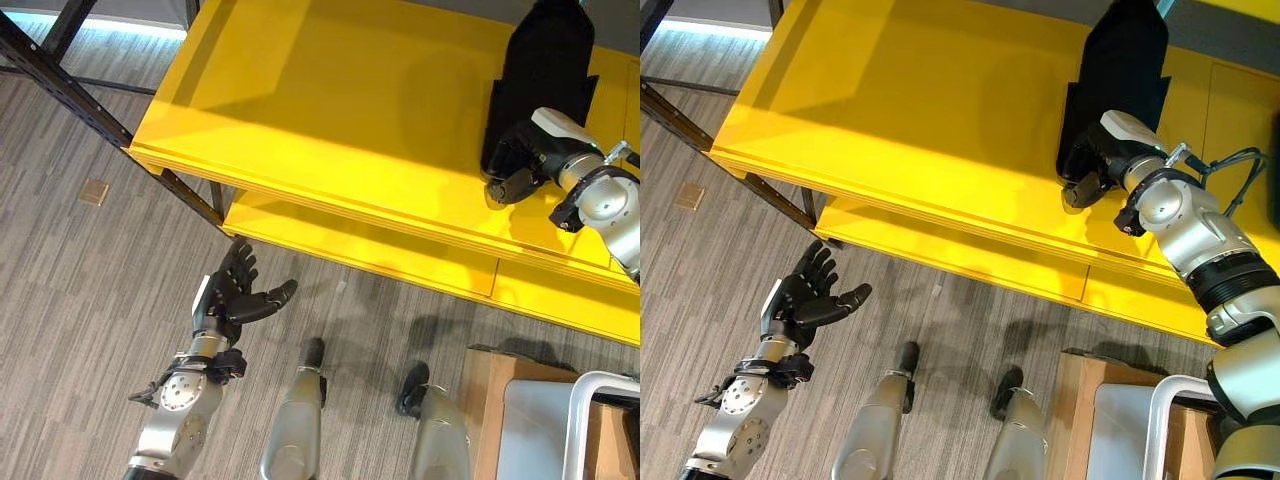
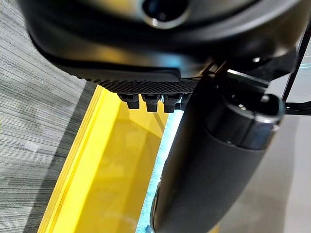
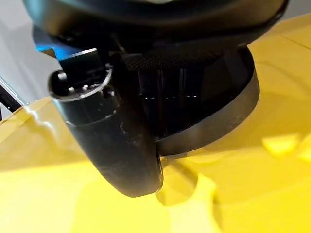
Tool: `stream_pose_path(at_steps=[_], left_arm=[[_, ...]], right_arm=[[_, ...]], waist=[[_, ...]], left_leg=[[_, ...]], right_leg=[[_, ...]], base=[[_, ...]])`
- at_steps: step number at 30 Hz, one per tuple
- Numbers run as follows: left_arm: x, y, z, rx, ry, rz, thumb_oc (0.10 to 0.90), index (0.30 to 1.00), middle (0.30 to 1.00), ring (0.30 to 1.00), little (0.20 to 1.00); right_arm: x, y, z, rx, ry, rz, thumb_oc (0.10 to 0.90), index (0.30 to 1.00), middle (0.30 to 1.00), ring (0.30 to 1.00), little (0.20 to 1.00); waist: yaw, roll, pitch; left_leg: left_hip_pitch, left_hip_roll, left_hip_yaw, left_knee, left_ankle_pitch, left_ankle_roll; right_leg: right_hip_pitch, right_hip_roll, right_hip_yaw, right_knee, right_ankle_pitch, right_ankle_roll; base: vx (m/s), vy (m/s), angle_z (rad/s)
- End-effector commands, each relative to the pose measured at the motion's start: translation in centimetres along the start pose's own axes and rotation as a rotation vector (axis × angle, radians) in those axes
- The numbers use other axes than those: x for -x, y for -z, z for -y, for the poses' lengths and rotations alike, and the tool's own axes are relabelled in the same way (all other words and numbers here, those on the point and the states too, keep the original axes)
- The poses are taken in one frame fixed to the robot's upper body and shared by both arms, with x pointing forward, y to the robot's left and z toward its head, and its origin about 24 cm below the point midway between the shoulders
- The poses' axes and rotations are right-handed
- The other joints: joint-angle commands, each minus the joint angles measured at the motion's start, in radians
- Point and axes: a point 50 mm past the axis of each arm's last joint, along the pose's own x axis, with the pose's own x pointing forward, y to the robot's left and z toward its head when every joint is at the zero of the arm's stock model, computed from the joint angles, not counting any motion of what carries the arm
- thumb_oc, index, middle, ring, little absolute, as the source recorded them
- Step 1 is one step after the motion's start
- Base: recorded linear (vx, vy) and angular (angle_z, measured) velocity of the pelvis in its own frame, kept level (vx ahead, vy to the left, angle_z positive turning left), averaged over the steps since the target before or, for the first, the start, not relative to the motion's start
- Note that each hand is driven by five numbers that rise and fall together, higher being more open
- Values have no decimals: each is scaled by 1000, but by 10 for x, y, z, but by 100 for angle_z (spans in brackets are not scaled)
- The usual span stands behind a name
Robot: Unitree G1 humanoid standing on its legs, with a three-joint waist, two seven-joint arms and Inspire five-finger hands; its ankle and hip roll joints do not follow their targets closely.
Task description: Move parts from the plastic box to the shelf.
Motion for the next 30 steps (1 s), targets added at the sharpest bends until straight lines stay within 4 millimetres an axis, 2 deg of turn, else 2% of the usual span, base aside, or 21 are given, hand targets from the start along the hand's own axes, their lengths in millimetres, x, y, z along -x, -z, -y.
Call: stream_pose_path(at_steps=[1,2,3,4,7,8,9,13,23,24,25,26,27,28,29,30], left_arm=[[-2,-36,1,6,41,196,900,1000,1000,1000,1000],[-2,-36,1,6,43,198,900,1000,1000,1000,1000],[-2,-35,1,6,40,194,900,1000,1000,1000,1000],[-2,-35,2,10,43,194,900,1000,1000,1000,1000],[-2,-34,2,12,46,190,900,1000,1000,1000,1000],[-1,-33,2,11,43,186,900,1000,1000,1000,1000],[-2,-34,2,11,45,188,900,1000,1000,1000,1000],[-2,-33,2,14,43,189,900,1000,1000,1000,1000],[-3,-34,4,21,49,195,900,1000,1000,1000,1000],[-3,-33,3,20,46,194,900,1000,1000,1000,1000],[-3,-34,3,21,46,197,900,1000,1000,1000,1000],[-3,-33,3,22,45,195,900,1000,1000,1000,1000],[-3,-34,4,24,49,197,900,1000,1000,1000,1000],[-3,-33,4,24,47,194,900,1000,1000,1000,1000],[-3,-34,4,24,48,196,900,1000,1000,1000,1000],[-3,-34,4,27,48,199,900,1000,1000,1000,1000]], right_arm=[[6,-15,75,24,266,61,400,300,300,300,300],[6,-14,75,23,266,57,400,300,300,300,300],[7,-8,72,26,259,33,400,300,300,300,300],[7,-5,71,20,259,25,400,300,300,300,300],[8,1,66,18,246,6,400,300,300,300,300],[7,2,65,19,242,1,400,300,300,300,300],[8,2,66,18,245,1,400,300,300,300,300],[6,5,64,25,240,-19,400,300,300,300,300],[6,9,65,-5,253,-34,400,300,300,300,300],[6,9,64,-7,251,-33,400,300,300,300,300],[6,10,65,-3,254,-34,400,300,300,300,300],[6,11,64,-5,251,-37,400,300,300,300,300],[6,11,64,-3,251,-38,400,300,300,300,300],[6,11,63,-3,249,-38,400,300,300,300,300],[6,11,62,-2,244,-38,400,300,300,300,300],[6,12,61,-2,239,-41,400,300,300,300,300]], waist=[[3,-2,-56],[1,-1,-55],[-2,3,-53],[-5,6,-50],[-8,9,-45],[-8,10,-45],[-9,9,-44],[-11,14,-37],[-12,21,-27],[-11,20,-26],[-11,20,-24],[-10,21,-24],[-10,20,-20],[-10,20,-22],[-9,20,-21],[-8,20,-19]], left_leg=[[10,74,-6,88,-96,-41],[9,74,-6,89,-96,-41],[21,79,-7,97,-123,-45],[10,73,-5,88,-96,-39],[10,72,-3,90,-97,-39],[22,77,-4,96,-123,-45],[10,72,-3,88,-96,-40],[13,74,-1,86,-95,-39],[11,72,-4,80,-93,-38],[23,76,-5,87,-120,-43],[11,72,-4,80,-93,-38],[23,75,-6,84,-119,-42],[10,70,-5,76,-92,-37],[21,74,-6,83,-118,-43],[19,74,-6,82,-117,-42],[7,69,-6,74,-89,-37]], right_leg=[[57,8,45,-6,-61,11],[57,8,45,-7,-61,11],[64,9,52,5,-84,19],[54,6,47,-6,-57,13],[51,5,50,-4,-56,13],[59,8,56,7,-81,20],[51,4,50,-6,-55,13],[47,5,56,-8,-50,15],[41,4,59,1,-54,18],[50,7,64,14,-80,25],[41,3,58,2,-54,18],[48,6,63,14,-79,25],[39,3,57,3,-53,18],[48,6,62,14,-79,25],[46,5,61,14,-78,26],[37,1,54,3,-50,20]], base=[[0,0,0],[0,0,0],[0,0,0],[0,0,0],[-13,-3,-1],[0,0,0],[-6,-5,-3],[-24,3,-2],[8,-3,0],[0,0,0],[77,-25,2],[-75,11,-2],[74,-32,2],[0,0,0],[-3,-11,3],[-82,5,1]])
